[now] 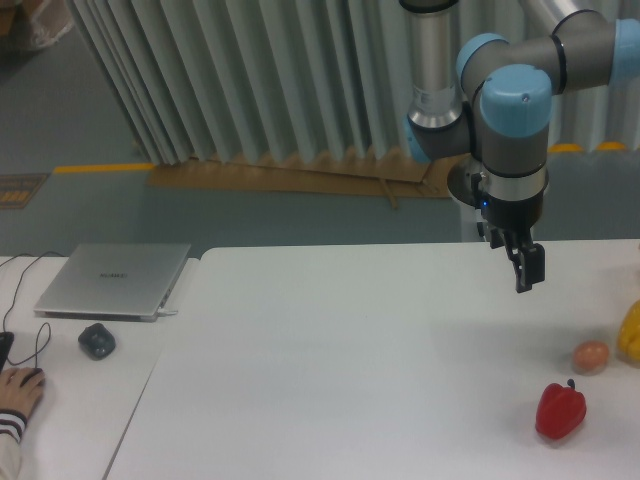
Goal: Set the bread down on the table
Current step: 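Move the gripper away past the yellow object, out of view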
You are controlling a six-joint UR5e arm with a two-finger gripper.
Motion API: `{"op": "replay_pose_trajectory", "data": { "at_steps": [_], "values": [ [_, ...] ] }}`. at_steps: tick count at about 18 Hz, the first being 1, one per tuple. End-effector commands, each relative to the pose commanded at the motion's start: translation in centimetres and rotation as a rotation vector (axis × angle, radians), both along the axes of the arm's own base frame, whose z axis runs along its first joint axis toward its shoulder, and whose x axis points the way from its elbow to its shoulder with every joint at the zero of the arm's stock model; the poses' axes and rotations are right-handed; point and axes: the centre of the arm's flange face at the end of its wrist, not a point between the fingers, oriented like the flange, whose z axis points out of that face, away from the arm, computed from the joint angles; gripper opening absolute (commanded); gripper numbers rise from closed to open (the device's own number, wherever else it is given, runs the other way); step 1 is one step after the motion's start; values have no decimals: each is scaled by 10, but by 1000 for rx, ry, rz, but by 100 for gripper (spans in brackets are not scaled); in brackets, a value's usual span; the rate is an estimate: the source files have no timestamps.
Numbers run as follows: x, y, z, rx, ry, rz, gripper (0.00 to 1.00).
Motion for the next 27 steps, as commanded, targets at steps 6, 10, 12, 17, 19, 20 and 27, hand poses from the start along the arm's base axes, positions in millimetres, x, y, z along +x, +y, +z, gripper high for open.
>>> {"op": "replay_pose_trajectory", "data": {
  "at_steps": [6,10,12,17,19,20,27],
  "values": [
    [-46,-33,3,24,28,142,100],
    [-56,-37,4,49,71,179,100],
    [-59,-39,2,62,80,223,100],
    [-67,-44,-11,89,110,252,100],
    [-67,-44,-12,100,123,255,100],
    [-68,-43,-12,108,136,250,100],
    [-102,-71,-11,106,153,293,100]
  ]
}}
